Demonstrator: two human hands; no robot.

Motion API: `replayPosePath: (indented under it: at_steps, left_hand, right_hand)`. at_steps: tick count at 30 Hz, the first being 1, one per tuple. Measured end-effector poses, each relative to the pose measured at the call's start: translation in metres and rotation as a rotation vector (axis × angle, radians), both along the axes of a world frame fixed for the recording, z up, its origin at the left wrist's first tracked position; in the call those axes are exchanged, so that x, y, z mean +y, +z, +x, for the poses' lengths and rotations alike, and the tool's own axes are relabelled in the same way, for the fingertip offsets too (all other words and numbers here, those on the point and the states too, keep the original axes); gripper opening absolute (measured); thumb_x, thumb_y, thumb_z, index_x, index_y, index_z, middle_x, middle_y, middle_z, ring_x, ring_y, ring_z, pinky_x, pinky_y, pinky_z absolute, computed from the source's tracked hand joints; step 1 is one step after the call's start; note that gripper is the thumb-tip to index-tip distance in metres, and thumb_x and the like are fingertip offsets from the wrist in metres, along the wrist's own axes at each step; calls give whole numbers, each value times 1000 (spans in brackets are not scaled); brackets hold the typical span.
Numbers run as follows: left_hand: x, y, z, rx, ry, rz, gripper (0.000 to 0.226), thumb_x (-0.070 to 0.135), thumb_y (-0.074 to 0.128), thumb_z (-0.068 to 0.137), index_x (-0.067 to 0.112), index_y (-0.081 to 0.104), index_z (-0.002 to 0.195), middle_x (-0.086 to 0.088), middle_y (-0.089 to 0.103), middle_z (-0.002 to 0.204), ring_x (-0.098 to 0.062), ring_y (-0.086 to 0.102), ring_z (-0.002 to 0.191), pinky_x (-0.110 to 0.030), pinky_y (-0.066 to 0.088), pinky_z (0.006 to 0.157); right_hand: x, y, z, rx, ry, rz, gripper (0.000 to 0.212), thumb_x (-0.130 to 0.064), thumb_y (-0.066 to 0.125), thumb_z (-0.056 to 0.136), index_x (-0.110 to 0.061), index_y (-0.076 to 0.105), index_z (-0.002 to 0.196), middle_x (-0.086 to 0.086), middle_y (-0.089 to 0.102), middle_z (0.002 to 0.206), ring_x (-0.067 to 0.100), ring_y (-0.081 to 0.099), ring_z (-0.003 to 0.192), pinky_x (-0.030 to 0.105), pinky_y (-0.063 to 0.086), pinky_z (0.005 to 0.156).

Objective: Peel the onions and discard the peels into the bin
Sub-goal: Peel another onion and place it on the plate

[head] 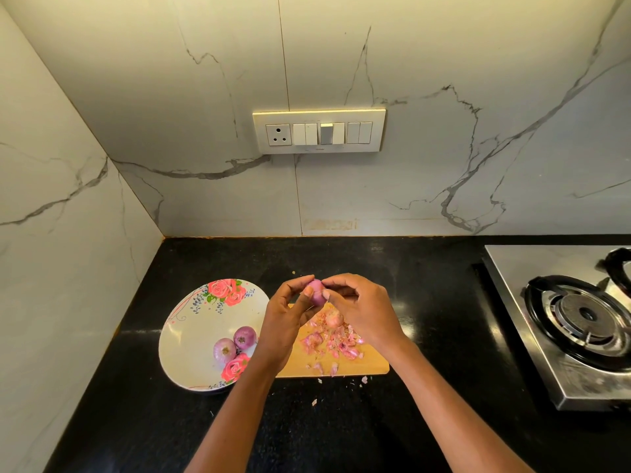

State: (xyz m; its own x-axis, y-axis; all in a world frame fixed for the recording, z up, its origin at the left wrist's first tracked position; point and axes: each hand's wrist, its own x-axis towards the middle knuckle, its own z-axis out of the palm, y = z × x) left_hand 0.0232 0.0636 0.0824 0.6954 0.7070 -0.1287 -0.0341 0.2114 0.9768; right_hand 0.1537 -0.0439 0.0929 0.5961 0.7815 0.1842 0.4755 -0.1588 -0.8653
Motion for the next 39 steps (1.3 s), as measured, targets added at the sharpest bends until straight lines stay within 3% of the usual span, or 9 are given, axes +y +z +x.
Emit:
replayPosePath:
  at_steps: [7,16,21,25,32,39]
  left_hand:
    - [1,-1,0,55,3,127,34,30,65,91,22,64,124,-1,67,125,-16,69,113,-33,59,92]
    - [3,-2,-2,110,-1,232,37,38,69,84,26,67,119,9,68,118,-8,67,110,-25,59,88]
    - [-1,-1,-1,47,16,155,35,33,67,88,22,64,121,0,66,123,-18,68,113,-31,59,89]
    - [-1,4,-1,-28,14,25,40,35,58,92,17,60,128,-5,63,128,-22,68,115,-34,59,92]
    - [0,6,-2,-39,-4,4,39,33,59,92,18,61,128,-6,64,128,-21,68,115,-33,58,93]
    - [4,4,-4,33,-36,122,34,34,57,94,22,61,126,-4,65,127,-20,68,115,-30,59,90]
  right_hand:
    - [0,1,-1,-75,-18,4,13,-29,74,91,-24,80,101,-15,73,91,0,67,88,12,52,74]
    - [0,3,-4,-25,-28,-8,2,-18,76,90,-19,77,92,-14,71,81,3,69,76,14,54,66]
    - [4,2,-5,33,-117,1,8,-15,75,90,-22,73,95,-15,71,84,-3,67,83,8,51,69]
    - [2,3,1,149,-82,15,28,-17,72,93,-29,63,118,-9,71,91,2,70,85,17,57,76]
    - [0,8,3,54,65,15,25,-25,76,91,-30,72,115,-15,67,111,-2,64,101,13,54,82]
    - [-1,2,6,-110,114,24,21,-27,76,90,-27,74,111,-17,69,106,1,65,98,15,55,80]
